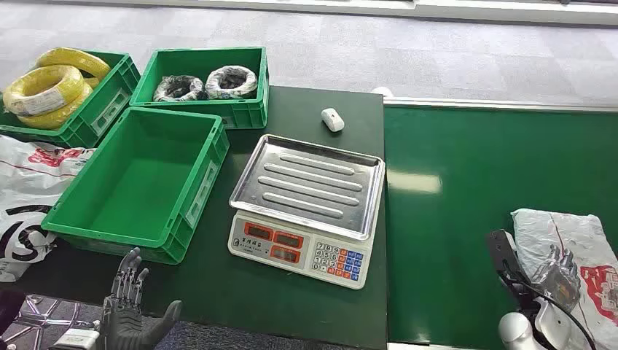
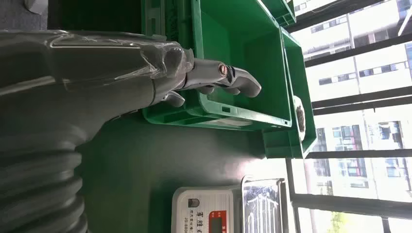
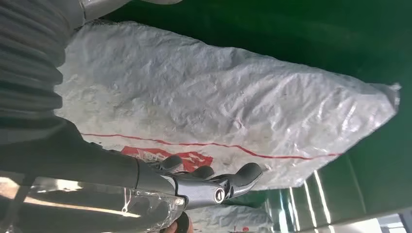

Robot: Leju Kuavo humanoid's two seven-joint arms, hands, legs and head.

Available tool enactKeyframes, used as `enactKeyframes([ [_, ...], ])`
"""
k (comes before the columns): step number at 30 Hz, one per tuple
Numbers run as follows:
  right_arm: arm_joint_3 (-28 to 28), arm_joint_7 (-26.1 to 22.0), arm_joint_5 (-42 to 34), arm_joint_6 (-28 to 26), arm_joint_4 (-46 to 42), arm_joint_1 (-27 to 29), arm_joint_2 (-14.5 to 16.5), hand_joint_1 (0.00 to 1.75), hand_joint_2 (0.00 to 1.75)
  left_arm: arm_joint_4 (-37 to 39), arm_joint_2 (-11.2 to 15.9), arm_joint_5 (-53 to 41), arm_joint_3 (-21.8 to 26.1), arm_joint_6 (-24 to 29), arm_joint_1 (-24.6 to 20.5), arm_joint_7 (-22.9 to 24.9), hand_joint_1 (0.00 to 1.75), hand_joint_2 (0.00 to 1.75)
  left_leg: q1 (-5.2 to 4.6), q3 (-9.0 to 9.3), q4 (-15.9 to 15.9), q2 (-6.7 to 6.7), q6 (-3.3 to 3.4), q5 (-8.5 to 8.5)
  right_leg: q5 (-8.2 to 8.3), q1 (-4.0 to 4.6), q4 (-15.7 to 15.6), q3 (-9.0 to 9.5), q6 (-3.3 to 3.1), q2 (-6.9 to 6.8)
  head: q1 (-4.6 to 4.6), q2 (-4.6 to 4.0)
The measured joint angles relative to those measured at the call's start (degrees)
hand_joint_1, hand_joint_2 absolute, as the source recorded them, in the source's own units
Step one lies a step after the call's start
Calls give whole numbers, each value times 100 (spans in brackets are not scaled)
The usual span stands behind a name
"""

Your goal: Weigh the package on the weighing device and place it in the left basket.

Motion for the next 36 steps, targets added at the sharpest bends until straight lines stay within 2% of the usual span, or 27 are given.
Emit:
enactKeyframes([
  [3,-33,65,37,154,304,-101,-39,2,175,2,49,15,-50,17,-22,6,0,175,0,-6,0,0,0,-1,-1,0,0,-6,0,0,1,0],
  [4,-54,91,52,232,442,-142,-55,37,175,4,71,22,-74,20,-36,14,0,175,0,-9,0,0,0,-1,-2,0,0,-9,0,-1,1,0],
  [7,-96,119,84,385,746,-245,-84,163,175,14,118,38,-122,14,-80,54,0,175,0,-11,0,1,1,-2,-3,0,-1,-9,1,-1,1,0],
  [8,-100,138,107,409,819,-276,-92,171,175,19,127,41,-128,10,-93,68,0,175,0,-10,0,1,1,-2,-4,0,-2,-8,2,-1,2,0],
  [15,-118,481,393,547,978,-361,-196,175,175,26,180,35,-146,24,-89,155,0,175,-1,0,2,-1,1,-2,-5,-1,-3,5,5,-5,2,0],
  [20,-296,477,362,279,346,-125,-162,175,175,10,186,-84,-154,-66,-65,246,0,175,-1,-8,1,-5,1,-2,-5,-1,-1,3,5,-9,2,0],
  [23,-420,334,348,30,-289,74,-79,175,175,-38,174,-191,-153,-142,-44,287,0,175,-1,-14,-1,-4,1,-2,-5,-1,0,-4,4,-8,1,0],
  [25,-463,-45,224,-361,-745,195,-29,175,175,-82,161,-287,-149,-183,-35,286,0,175,-1,-17,-1,-3,0,-2,-5,-1,1,-8,4,-7,0,0],
  [29,-397,-1364,-203,-1496,-1812,416,60,175,0,-179,132,-478,-99,-251,-31,143,0,175,0,-22,-1,-2,0,-1,-5,0,2,-15,4,-6,1,0],
  [33,30,-2353,-320,-1973,-2893,584,149,175,175,-281,43,-736,82,-482,-126,-11,0,175,1,-23,-2,-3,-1,0,-5,1,3,-14,3,-6,1,0],
  [36,604,-2653,-61,-2020,-3508,601,255,175,175,-356,-121,-1020,296,-735,-297,-56,0,175,1,-23,-4,-1,-1,0,-5,1,4,-10,3,-6,2,0],
])
